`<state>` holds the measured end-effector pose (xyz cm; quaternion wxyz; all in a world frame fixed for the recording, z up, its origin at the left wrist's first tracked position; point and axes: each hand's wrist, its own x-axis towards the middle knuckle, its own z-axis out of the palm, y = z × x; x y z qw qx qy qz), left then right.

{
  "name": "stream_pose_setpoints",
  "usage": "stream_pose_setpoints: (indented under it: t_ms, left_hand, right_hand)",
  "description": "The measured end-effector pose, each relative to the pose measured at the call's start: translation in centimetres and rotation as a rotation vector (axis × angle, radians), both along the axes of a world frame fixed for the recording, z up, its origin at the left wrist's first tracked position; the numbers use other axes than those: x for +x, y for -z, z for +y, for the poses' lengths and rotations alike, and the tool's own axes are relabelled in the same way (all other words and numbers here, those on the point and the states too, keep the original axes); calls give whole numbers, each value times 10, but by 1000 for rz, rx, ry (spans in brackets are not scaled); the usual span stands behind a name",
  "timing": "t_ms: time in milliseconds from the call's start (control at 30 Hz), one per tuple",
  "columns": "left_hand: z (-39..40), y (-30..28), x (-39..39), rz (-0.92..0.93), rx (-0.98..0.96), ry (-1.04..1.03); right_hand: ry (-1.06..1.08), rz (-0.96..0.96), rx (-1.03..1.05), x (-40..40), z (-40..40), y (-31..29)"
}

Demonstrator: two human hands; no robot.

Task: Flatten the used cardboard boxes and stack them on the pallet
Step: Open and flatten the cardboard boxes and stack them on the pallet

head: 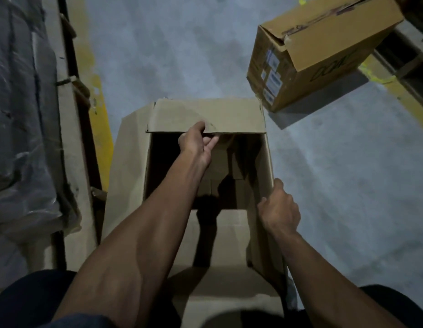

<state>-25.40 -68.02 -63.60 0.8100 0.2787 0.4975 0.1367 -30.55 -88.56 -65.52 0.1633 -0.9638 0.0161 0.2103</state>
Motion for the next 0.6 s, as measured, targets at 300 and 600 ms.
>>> stream_pose_setpoints:
  t_ms: [300, 600]
  left_hand:
    - [22, -56, 54, -46, 397, 133]
    - [55, -1, 93, 495, 1570, 1188]
  right_hand:
    - [17, 19, -2, -1, 5, -5]
    - [12, 18, -18, 2, 6, -2]
